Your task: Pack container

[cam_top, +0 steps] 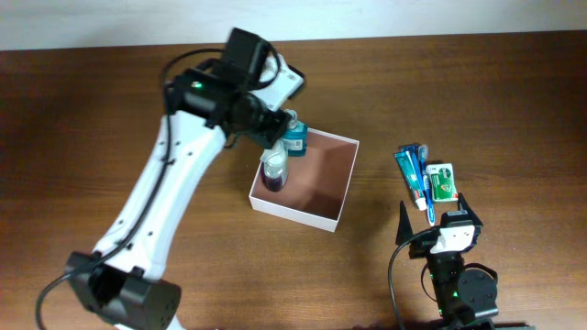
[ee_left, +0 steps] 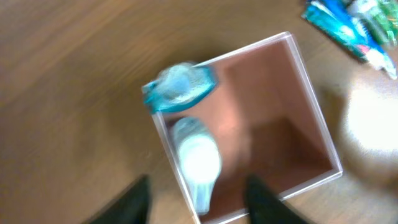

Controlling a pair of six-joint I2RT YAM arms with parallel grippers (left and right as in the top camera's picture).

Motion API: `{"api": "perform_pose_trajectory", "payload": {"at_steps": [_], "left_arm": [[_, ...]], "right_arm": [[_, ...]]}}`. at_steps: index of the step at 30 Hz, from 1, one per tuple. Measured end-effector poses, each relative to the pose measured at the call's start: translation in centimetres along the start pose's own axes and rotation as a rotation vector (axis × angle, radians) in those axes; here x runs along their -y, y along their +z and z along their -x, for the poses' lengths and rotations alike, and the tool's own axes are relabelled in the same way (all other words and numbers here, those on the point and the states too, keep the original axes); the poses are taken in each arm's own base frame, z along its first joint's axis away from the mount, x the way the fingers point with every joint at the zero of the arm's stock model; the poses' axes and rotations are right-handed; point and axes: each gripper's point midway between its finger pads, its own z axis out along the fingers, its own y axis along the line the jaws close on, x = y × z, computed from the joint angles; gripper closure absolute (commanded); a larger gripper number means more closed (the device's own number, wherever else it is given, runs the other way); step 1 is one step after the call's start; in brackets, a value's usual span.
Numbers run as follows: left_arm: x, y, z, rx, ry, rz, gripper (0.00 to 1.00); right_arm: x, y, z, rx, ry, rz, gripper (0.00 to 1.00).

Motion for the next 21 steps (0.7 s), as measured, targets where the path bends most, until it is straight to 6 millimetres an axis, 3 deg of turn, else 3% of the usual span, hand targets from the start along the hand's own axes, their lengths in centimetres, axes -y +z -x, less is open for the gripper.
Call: {"api": "perform_pose_trajectory", "payload": {"at_steps": [2,6,10,15,21], "left_arm": [[-2.2,-0.3,-1.0,-0.028,-0.118,0.053,0.99],[-6.8,-0.4,-3.2,-0.069,-0.342,0.139,1.0],[-9.7,1.0,-6.0,-0.116,-0.504,0.157,0.99],[-9.0,5.3,-9.3,-0.19,-0.576,0.084,0.99],[-6.2,9.6,-13.6,-0.282,-0.619,-0.038,1.0]], "right_arm": [[0.0,0.0,0.0,0.0,0.0,0.0,0.02],[0.0,0.0,0.0,0.0,0.0,0.0,0.02],[0.0,0.0,0.0,0.0,0.0,0.0,0.02],[0.0,0.0,0.0,0.0,0.0,0.0,0.02],[0.0,0.0,0.0,0.0,0.0,0.0,0.02]]}}
